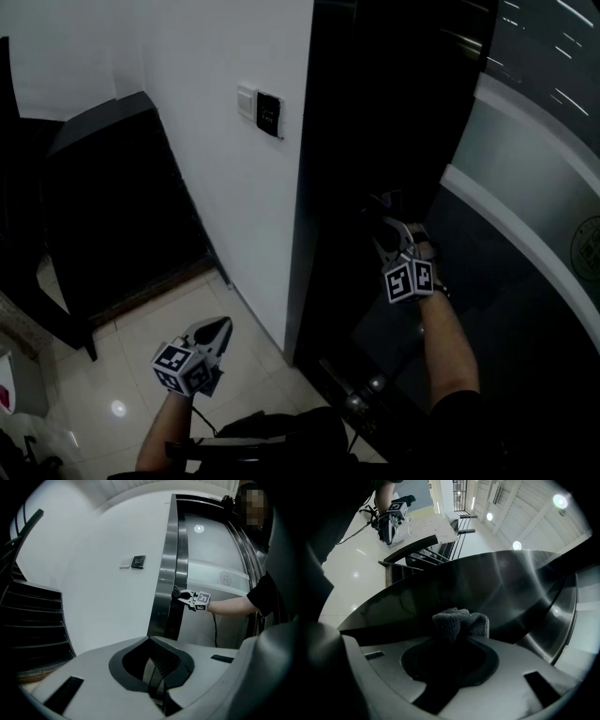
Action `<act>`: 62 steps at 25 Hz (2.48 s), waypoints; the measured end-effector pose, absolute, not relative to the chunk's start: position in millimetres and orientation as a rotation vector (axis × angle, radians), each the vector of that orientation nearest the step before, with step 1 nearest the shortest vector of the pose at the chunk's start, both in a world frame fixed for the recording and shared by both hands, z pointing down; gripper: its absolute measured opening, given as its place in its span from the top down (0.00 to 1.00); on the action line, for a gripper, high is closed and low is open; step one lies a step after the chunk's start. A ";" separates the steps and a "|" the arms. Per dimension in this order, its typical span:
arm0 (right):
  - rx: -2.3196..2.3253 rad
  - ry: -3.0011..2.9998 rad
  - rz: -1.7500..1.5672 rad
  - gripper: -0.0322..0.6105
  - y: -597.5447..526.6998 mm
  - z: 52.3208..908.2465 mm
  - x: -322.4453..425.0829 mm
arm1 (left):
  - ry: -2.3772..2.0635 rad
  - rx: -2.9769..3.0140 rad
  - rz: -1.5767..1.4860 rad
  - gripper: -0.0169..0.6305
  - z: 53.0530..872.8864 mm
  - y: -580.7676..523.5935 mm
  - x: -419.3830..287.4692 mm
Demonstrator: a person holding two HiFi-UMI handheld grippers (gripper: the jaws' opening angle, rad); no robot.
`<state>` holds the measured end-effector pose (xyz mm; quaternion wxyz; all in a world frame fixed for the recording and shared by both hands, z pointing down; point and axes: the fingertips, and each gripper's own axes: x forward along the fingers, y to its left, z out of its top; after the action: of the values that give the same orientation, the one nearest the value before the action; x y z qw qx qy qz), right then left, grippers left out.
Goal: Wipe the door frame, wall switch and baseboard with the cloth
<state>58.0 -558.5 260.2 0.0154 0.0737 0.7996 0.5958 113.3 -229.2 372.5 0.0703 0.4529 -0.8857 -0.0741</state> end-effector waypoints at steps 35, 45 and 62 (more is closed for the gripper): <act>0.560 2.765 1.800 0.81 -559.7 429.3 61.2 | -2.664 1.256 -0.103 0.97 404.1 -228.2 134.4; 0.667 2.918 1.843 0.81 -547.3 498.5 68.7 | -2.649 1.231 -0.108 0.97 413.2 -213.0 145.6; 0.091 2.333 1.833 0.82 -549.3 193.6 105.3 | -2.677 1.323 -0.256 0.97 394.5 -221.8 122.9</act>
<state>105.3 -549.3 193.6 0.0866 0.0306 0.7830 0.6153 122.9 -221.8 394.5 0.0720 0.4403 -0.8909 -0.0852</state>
